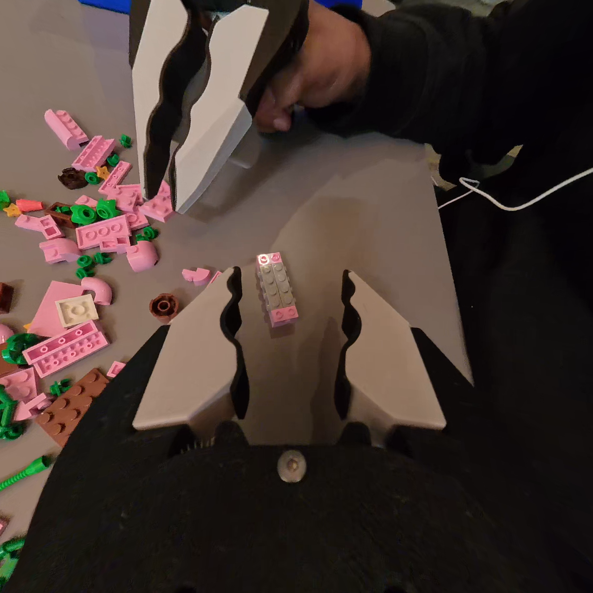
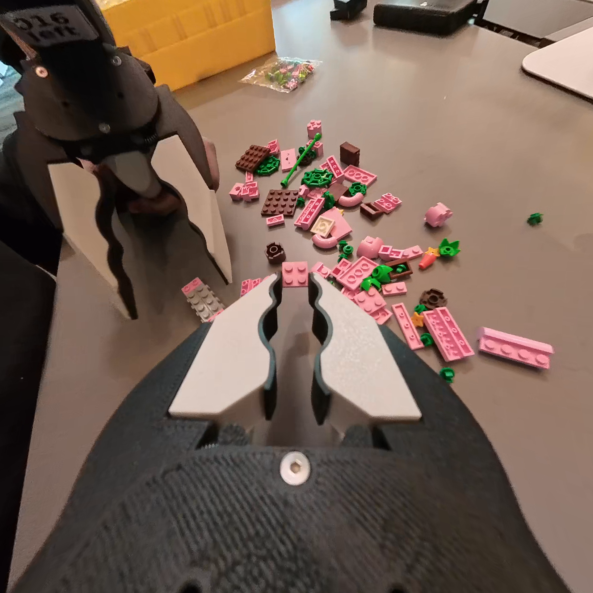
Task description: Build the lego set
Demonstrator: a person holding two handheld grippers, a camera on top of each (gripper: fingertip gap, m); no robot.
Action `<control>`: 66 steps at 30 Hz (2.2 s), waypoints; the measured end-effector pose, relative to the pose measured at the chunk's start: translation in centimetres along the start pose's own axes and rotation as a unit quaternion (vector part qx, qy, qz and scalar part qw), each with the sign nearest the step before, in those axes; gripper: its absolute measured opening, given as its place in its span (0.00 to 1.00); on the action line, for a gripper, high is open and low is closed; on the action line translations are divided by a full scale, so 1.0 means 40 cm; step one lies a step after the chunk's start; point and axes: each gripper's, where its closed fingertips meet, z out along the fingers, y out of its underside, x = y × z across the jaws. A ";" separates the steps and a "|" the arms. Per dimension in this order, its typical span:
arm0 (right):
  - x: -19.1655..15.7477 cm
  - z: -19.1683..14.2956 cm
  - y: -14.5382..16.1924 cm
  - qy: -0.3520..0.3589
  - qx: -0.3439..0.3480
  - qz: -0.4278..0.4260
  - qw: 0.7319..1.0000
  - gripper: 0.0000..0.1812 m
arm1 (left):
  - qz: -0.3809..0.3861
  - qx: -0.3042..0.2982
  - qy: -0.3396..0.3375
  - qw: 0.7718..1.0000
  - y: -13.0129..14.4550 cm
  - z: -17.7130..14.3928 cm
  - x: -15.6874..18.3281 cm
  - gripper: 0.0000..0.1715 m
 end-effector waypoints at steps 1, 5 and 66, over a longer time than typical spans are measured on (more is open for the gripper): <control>0.000 -0.001 -0.001 -0.001 0.001 0.001 1.000 0.08 | -0.003 0.000 -0.002 1.000 0.000 0.000 -0.003 0.34; 0.001 0.000 0.000 0.000 0.000 0.001 1.000 0.08 | -0.009 -0.002 -0.011 1.000 0.003 -0.003 -0.013 0.29; -0.196 0.081 0.061 -0.118 -0.106 -0.199 0.967 0.08 | 0.015 -0.079 -0.020 0.997 0.077 -0.016 -0.032 0.15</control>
